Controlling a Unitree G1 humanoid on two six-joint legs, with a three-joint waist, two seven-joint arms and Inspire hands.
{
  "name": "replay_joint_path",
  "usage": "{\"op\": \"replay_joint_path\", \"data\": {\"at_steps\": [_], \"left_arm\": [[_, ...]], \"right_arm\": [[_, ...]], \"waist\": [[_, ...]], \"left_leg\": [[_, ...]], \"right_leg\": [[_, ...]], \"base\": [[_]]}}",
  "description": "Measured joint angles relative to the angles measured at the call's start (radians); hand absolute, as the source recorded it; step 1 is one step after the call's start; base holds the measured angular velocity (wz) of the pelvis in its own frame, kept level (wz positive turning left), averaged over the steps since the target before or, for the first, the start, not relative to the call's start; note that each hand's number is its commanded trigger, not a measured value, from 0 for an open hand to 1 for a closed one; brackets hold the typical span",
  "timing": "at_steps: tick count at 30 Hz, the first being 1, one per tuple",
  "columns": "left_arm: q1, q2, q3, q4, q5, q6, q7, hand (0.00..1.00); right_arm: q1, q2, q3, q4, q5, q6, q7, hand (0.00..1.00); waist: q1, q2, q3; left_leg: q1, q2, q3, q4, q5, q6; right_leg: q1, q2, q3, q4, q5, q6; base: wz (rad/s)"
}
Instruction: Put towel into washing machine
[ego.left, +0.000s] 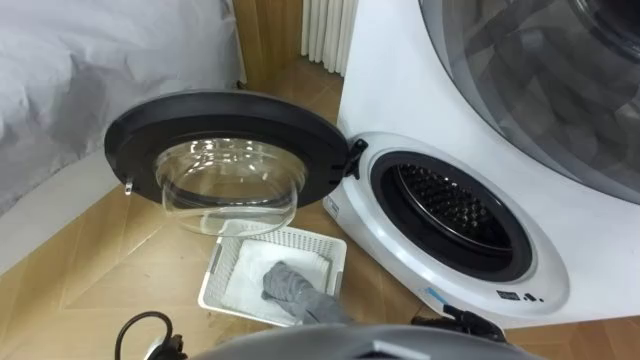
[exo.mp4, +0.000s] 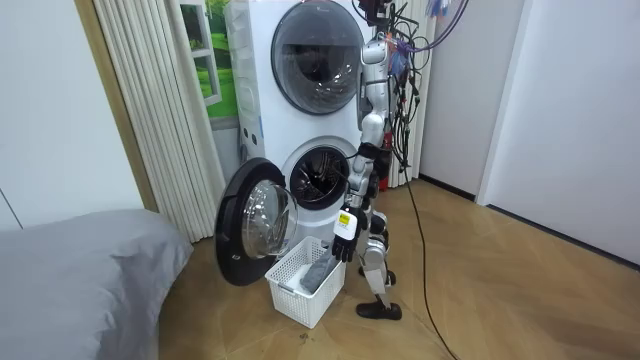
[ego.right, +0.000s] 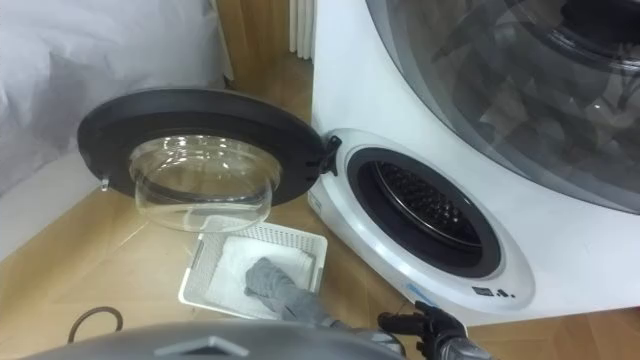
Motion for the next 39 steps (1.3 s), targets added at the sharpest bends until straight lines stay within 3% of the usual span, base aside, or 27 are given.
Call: {"op": "replay_joint_path", "data": {"at_steps": [20, 23, 26, 32, 34, 36, 39], "left_arm": [[-0.005, 0.001, -0.035, 0.0, 0.0, 0.0, 0.014, 0.0], [-0.02, 0.004, -0.042, -0.001, 0.0, -0.006, 0.014, 0.0], [-0.062, 0.01, -0.041, -0.002, 0.002, -0.025, 0.016, 0.0], [-0.162, 0.022, -0.093, 0.003, -0.001, -0.105, 0.06, 0.0], [-0.212, 0.018, -0.141, 0.029, -0.002, -0.138, 0.071, 0.0], [-0.264, 0.009, -0.182, 0.056, -0.002, -0.159, 0.07, 0.0], [-0.342, -0.016, -0.199, 0.112, -0.002, -0.191, 0.072, 0.0]], "right_arm": [[-0.012, -0.001, 0.003, 0.005, 0.001, -0.003, 0.001, 0.0], [-0.031, -0.002, 0.021, 0.005, 0.0, -0.003, 0.001, 0.0], [-0.042, -0.004, 0.033, 0.003, -0.023, -0.006, 0.013, 0.0], [-0.124, -0.008, 0.083, 0.018, -0.086, -0.013, 0.031, 0.0], [-0.175, -0.007, 0.113, 0.035, -0.103, -0.014, 0.03, 0.0], [-0.206, -0.005, 0.131, 0.041, -0.118, -0.018, 0.03, 0.0], [-0.245, 0.009, 0.144, 0.044, -0.137, -0.02, 0.017, 0.0]], "waist": [[-0.003, 0.01, -0.001], [-0.004, 0.009, -0.0043], [-0.004, 0.008, -0.0033], [-0.023, 0.011, 0.0012], [-0.025, 0.021, 0.0108], [-0.03, 0.026, 0.0155], [-0.03, 0.027, 0.0238]], "left_leg": [[-0.027, 0.001, 0.0, 0.003, 0.0, 0.0], [-0.057, 0.001, -0.004, 0.011, 0.0, 0.0], [-0.098, 0.001, -0.009, 0.029, 0.0, 0.0], [-0.191, 0.0, -0.029, 0.063, 0.002, 0.001], [-0.226, -0.001, -0.028, 0.07, 0.006, 0.003], [-0.26, -0.001, -0.026, 0.079, 0.007, 0.005], [-0.313, -0.002, -0.026, 0.098, 0.01, 0.007]], "right_leg": [[-0.025, 0.0, -0.008, 0.001, 0.002, -0.001], [-0.05, -0.001, -0.012, 0.003, 0.005, -0.002], [-0.08, -0.005, -0.026, 0.006, 0.005, -0.003], [-0.166, -0.01, -0.035, 0.028, 0.009, -0.007], [-0.21, -0.015, -0.037, 0.051, 0.008, -0.007], [-0.251, -0.017, -0.037, 0.073, 0.008, -0.007], [-0.311, -0.023, -0.035, 0.101, 0.008, -0.007]], "base": [[0.0], [0.03], [0.11], [0.05], [-0.04], [-0.04], [-0.03]]}}
